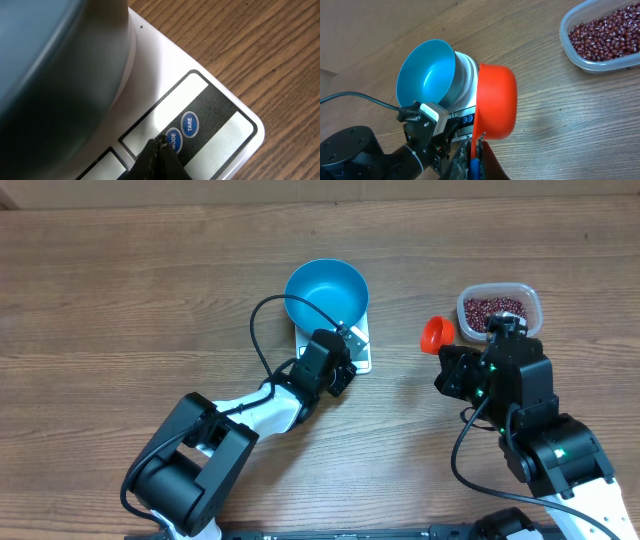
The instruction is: Scoop item into bowl and weigh 150g on scale
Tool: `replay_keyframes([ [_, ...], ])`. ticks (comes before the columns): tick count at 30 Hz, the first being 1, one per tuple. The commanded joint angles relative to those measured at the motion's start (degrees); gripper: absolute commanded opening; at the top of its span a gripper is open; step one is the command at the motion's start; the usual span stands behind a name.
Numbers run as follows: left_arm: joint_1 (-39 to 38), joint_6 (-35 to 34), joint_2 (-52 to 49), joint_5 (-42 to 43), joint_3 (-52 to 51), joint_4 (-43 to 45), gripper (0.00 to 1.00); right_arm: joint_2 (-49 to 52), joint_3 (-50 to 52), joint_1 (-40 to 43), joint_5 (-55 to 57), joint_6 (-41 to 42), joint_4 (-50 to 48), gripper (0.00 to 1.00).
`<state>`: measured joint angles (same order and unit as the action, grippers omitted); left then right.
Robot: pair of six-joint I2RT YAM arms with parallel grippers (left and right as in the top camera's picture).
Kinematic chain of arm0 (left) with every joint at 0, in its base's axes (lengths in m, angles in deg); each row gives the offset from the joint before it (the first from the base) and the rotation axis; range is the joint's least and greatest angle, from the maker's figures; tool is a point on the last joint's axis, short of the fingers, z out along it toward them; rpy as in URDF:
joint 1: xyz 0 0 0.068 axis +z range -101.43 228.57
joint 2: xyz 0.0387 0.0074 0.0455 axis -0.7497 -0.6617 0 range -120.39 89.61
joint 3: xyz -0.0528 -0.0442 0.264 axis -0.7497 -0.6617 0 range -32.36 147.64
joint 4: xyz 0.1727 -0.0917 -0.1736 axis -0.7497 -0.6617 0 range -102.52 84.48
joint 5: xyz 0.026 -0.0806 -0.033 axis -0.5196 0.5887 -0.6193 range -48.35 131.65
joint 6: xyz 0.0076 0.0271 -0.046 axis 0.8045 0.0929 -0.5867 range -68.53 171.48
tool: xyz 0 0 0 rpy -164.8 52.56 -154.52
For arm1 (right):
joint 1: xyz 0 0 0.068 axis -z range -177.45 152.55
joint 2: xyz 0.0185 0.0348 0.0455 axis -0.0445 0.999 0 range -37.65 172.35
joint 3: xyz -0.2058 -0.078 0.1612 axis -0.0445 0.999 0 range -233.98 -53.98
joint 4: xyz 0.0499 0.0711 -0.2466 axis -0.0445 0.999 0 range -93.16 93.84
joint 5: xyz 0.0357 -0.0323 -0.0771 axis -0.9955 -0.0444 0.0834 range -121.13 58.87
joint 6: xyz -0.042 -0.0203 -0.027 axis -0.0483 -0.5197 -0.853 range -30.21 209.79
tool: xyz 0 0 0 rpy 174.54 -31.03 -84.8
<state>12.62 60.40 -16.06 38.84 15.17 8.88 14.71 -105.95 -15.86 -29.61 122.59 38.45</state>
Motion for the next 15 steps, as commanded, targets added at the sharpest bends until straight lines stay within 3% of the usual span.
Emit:
replay_keyframes([
  [1, 0.35, -1.33, -1.16, -0.37, -0.13, -1.60, 0.04, -0.13, -2.12, 0.13, 0.52, -0.04, -0.42, 0.04],
  [15, 0.35, -1.90, -1.16, -0.37, -0.13, -4.72, 0.04, -0.13, -2.12, 0.11, 0.48, -0.04, -0.39, 0.04],
])
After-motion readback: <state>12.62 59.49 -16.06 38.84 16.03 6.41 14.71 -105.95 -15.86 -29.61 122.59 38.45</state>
